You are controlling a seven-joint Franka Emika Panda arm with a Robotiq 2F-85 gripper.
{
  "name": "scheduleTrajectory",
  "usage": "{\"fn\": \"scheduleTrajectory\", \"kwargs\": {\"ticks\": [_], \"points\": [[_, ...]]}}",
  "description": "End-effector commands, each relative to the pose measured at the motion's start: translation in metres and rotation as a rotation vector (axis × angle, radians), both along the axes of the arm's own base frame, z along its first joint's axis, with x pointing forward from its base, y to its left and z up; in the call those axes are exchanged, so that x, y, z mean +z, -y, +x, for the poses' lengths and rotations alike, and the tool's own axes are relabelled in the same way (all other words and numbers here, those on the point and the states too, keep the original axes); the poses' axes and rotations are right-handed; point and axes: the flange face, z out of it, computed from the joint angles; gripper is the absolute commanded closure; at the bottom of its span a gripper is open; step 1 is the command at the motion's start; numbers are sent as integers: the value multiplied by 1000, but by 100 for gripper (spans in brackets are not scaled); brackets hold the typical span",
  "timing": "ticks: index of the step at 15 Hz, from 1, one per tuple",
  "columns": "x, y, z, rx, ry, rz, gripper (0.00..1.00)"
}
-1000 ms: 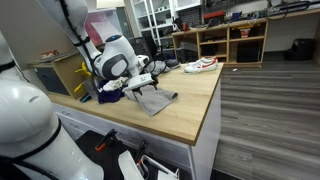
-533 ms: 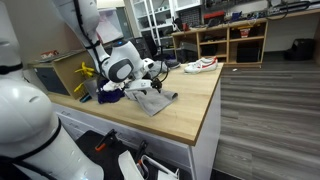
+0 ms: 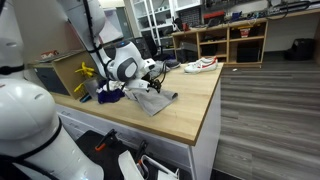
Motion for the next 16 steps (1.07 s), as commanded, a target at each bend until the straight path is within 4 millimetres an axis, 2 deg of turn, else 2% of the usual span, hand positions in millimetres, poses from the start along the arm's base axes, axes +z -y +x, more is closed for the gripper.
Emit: {"fn": "scheduleTrajectory", "kwargs": {"ticks": [1, 7, 8, 13, 16], "points": [[3, -13, 11, -36, 24, 29, 51], [3, -20, 31, -77, 43, 52, 95], [1, -19, 35, -82, 46, 52, 100], [-18, -11, 55, -98, 56, 41, 100], [-40, -9, 59, -103, 44, 35, 100]]}}
